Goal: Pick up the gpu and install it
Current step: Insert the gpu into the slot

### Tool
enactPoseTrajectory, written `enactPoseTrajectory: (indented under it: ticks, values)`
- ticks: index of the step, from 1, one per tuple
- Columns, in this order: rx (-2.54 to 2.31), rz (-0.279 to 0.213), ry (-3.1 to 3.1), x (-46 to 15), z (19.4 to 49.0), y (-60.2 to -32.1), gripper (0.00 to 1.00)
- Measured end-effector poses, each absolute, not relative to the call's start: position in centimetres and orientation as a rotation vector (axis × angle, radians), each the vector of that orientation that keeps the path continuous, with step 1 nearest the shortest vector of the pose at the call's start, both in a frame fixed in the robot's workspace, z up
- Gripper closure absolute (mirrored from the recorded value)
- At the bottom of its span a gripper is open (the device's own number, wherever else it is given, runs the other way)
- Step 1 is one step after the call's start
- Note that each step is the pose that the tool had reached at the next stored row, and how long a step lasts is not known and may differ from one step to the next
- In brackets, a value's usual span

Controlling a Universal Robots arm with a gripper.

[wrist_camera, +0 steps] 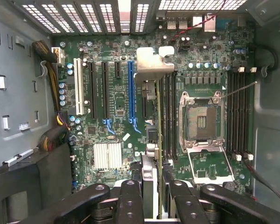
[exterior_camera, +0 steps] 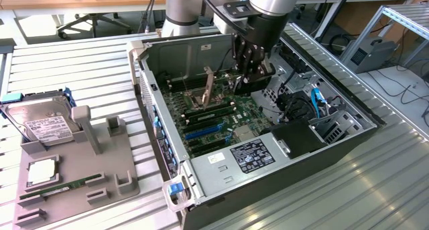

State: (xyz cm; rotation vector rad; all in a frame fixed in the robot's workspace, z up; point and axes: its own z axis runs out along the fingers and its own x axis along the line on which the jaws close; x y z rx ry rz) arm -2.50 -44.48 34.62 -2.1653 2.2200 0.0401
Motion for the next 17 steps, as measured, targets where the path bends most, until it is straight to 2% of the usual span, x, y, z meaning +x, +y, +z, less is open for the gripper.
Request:
enactPoseTrajectory:
  ticks: [17]
  values:
    - [-2.165, 0.04, 2.22, -2.83, 34.58, -44.72, 0.73]
